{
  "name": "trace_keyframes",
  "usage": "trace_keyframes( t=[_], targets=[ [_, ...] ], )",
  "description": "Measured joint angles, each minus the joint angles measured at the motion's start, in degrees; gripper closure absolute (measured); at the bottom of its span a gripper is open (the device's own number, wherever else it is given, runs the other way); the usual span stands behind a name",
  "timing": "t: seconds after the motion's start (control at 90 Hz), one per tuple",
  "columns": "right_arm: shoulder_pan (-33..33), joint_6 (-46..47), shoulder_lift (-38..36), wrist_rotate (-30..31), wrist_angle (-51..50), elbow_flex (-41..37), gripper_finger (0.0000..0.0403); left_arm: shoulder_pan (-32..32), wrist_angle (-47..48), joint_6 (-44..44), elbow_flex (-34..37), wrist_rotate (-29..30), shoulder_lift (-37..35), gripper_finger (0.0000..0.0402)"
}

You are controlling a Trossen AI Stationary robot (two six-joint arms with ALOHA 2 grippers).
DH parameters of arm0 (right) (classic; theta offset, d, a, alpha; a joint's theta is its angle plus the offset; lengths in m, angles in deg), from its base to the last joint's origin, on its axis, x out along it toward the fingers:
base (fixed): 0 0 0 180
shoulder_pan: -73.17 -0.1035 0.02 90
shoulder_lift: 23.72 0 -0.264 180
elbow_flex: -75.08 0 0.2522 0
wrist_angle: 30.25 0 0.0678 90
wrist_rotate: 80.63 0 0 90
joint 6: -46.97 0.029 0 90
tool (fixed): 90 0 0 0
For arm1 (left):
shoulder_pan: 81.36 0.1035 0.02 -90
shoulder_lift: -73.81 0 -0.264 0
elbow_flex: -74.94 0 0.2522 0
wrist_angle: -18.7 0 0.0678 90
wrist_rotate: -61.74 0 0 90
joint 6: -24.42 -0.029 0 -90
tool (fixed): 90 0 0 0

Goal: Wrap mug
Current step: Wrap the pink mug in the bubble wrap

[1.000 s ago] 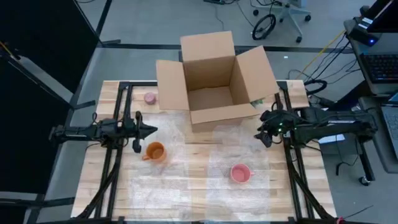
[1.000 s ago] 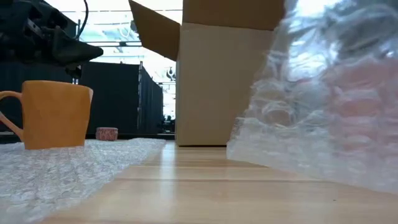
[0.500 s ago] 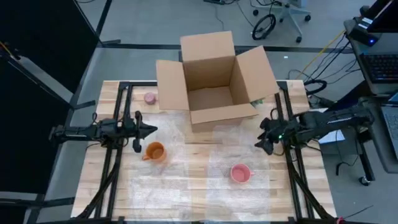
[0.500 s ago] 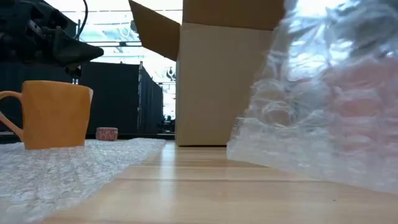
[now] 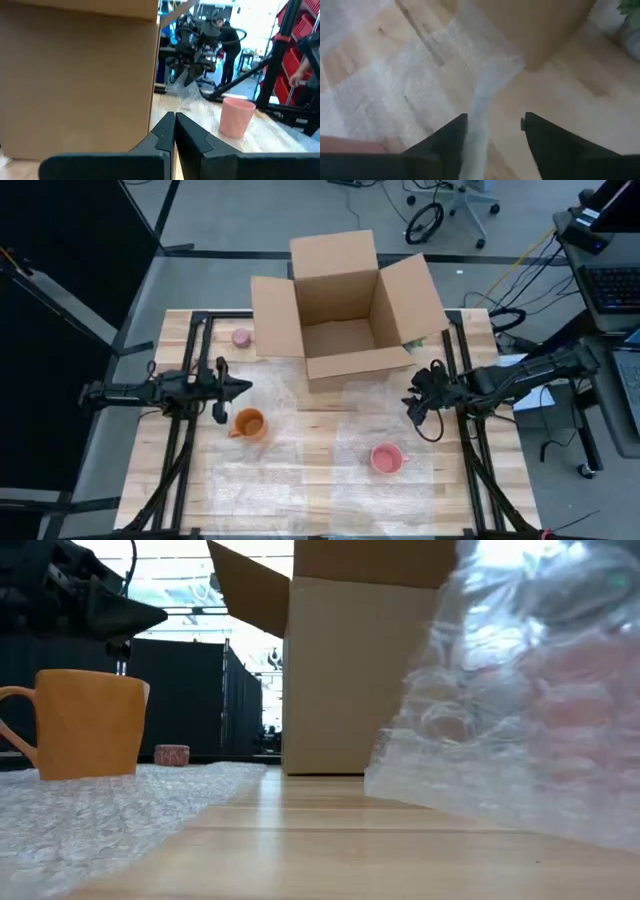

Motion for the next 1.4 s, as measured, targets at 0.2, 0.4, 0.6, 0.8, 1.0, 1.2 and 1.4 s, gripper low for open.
trace_keyframes(
  t=[0.2,0.4,0.6,0.8,1.0,1.2,1.4],
  targets=[
    [-1.35,-1.28,-0.09,-1.33,2.43,0.00,0.0385,-0.01,-0.82,0.00,0.01,1.01,0.00,0.0402],
    [-4.55,-2.18,-0.09,-1.24,3.99,2.24,0.0401,-0.01,-0.89,0.00,0.00,1.94,0.01,0.0402],
    [-8.69,-4.05,-0.11,-1.00,3.95,6.65,0.0403,-0.01,-0.96,0.02,0.01,2.27,0.00,0.0402],
    [-12.26,-2.13,-0.09,-0.13,4.28,7.56,0.0403,-0.01,-1.91,0.03,0.00,2.27,0.00,0.0402],
    [-16.69,-2.58,0.08,1.83,7.86,7.56,0.0403,-0.01,-1.86,0.02,0.00,2.33,-0.01,0.0402],
    [-19.54,-5.28,0.89,3.49,14.49,7.56,0.0403,-0.01,-1.76,0.02,0.02,2.71,0.01,0.0402],
    [-22.67,-6.58,4.05,3.40,19.47,7.56,0.0403,-0.01,-1.71,0.02,0.01,2.97,-0.01,0.0402]
  ],
)
